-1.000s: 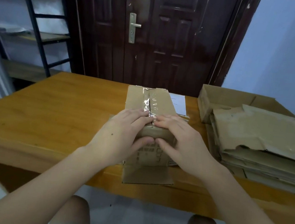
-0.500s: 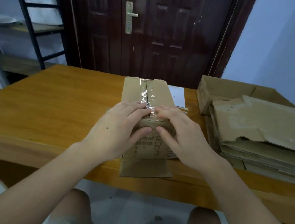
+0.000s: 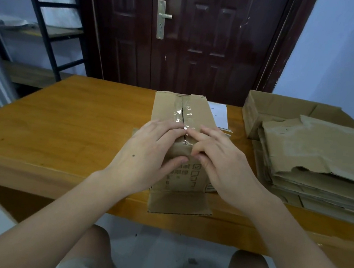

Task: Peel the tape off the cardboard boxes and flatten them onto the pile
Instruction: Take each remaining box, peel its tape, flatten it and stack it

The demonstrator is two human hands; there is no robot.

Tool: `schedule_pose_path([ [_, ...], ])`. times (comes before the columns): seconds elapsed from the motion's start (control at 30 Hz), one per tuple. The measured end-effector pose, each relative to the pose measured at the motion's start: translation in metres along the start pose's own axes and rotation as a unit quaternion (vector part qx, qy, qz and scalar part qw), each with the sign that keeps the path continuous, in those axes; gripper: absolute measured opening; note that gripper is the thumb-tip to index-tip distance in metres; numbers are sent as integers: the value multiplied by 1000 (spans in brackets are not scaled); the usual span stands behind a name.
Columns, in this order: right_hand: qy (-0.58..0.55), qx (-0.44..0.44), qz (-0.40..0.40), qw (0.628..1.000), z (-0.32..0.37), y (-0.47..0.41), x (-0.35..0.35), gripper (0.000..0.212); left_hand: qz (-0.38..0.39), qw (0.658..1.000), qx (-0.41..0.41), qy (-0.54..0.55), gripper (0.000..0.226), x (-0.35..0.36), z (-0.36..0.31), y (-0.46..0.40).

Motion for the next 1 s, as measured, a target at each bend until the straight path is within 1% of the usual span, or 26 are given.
schedule_pose_path([
  [0.27, -22, 40, -4, 999, -1, 0, 2, 14, -16, 1000, 11, 2, 56, 1, 0, 0],
  [0.4, -20, 47, 3, 999, 0, 0, 1, 15, -34, 999, 2, 40, 53, 1, 0, 3],
  [0.47, -23, 55, 9, 998, 1, -1, 0, 13, -51, 995, -1, 82, 41, 1, 2, 6],
  [0.53, -28, 66, 15, 997, 3, -1, -2, 11, -67, 991, 10, 115, 23, 3, 3, 10],
  [0.6, -30, 82, 24, 996, 5, -1, -5, 9, -77, 988, 19, 130, 14, 3, 4, 13],
  [0.63, -30, 90, 31, 995, 6, 0, -6, 8, -81, 988, 21, 133, 13, 3, 4, 14],
  [0.67, -31, 96, 38, 994, 6, 1, -7, 12, -84, 987, 22, 134, 13, 3, 4, 15],
  [0.73, -25, 98, 50, 994, 7, 1, -8, 25, -89, 986, 24, 137, 12, 3, 4, 15],
  [0.77, -18, 96, 51, 994, 8, 1, -7, 28, -91, 986, 25, 140, 12, 3, 4, 15],
  [0.8, -12, 95, 47, 994, 8, 0, -7, 28, -94, 985, 25, 142, 12, 3, 4, 15],
  [0.93, -12, 88, 11, 996, 8, -1, -5, 14, -96, 985, 15, 140, 12, 3, 3, 15],
  [1.0, -12, 85, 1, 996, 9, -2, -3, 13, -87, 987, 9, 138, 17, 2, 3, 14],
])
Point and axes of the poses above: each hand's wrist, its own y-axis away from the middle knuckle, its own x-axis out of the palm, z = x × y, the point moved 3 cm from there along -y, towards the middle knuckle, and after that the axes turned 10 degrees about -z, right-handed, at the moved point
